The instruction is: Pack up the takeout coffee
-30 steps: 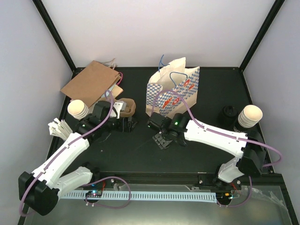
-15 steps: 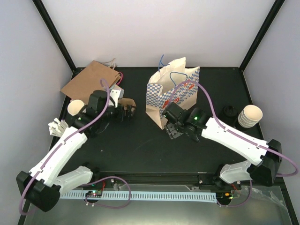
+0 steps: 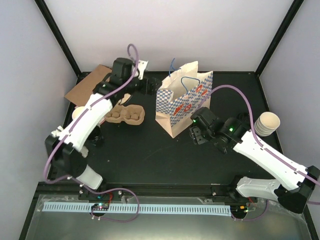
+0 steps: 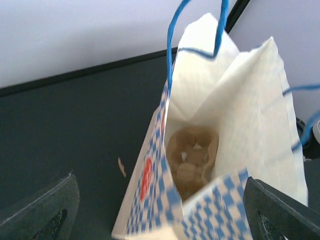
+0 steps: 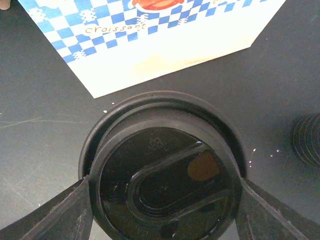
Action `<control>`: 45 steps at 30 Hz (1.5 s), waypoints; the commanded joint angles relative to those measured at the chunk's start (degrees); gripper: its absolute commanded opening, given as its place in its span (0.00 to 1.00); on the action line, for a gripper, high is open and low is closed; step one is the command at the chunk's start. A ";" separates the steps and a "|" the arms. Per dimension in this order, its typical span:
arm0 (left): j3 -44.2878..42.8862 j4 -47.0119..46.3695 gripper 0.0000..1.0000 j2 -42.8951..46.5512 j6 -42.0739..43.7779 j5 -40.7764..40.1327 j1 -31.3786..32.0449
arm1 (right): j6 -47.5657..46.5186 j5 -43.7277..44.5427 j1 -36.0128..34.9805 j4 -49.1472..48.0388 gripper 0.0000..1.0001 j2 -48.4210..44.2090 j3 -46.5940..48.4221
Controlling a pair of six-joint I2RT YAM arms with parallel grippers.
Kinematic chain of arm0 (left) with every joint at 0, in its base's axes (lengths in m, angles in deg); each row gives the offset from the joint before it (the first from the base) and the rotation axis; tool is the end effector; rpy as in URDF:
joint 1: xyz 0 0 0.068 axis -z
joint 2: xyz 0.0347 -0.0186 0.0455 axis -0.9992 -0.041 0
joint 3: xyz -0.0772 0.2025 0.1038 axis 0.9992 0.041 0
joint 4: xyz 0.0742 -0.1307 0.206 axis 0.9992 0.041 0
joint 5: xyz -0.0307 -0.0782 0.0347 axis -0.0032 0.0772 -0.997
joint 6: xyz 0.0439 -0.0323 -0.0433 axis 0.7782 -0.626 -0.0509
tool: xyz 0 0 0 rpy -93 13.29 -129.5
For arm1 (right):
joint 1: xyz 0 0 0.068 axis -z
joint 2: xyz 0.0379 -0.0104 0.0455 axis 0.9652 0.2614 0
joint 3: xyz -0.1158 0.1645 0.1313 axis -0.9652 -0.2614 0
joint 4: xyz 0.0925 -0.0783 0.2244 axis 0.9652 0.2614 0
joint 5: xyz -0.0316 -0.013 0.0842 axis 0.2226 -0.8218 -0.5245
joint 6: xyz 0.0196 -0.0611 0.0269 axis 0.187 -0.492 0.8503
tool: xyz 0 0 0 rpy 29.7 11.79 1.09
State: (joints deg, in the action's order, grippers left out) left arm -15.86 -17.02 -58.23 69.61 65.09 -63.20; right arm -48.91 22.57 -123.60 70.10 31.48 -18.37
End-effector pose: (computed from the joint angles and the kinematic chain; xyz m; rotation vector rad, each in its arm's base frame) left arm 0.3110 -0.1590 0.3413 0.4360 2.0921 -0.6617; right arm 0.1618 0.1557 0.2807 -0.4576 2.5059 0.0219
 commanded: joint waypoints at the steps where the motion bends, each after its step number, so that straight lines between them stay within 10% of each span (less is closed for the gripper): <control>1: -12.71 3.94 0.91 -9.67 3.72 3.87 0.60 | 0.68 2.97 0.64 2.04 0.70 -1.86 1.37; 23: -30.42 18.47 0.48 -26.59 10.00 -0.41 3.62 | -3.23 13.05 1.10 13.60 0.68 -3.49 24.88; 29: -30.46 20.58 0.03 -25.55 11.17 0.43 3.68 | -4.35 15.74 1.08 15.24 0.68 -2.87 29.54; 45: -27.07 28.67 0.02 -15.09 15.69 1.79 5.03 | -5.75 19.65 1.07 12.87 0.67 -5.26 32.18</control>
State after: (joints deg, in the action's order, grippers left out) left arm -43.62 8.66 -78.06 82.90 65.16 -59.20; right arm -53.28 40.27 -122.75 84.89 27.65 12.36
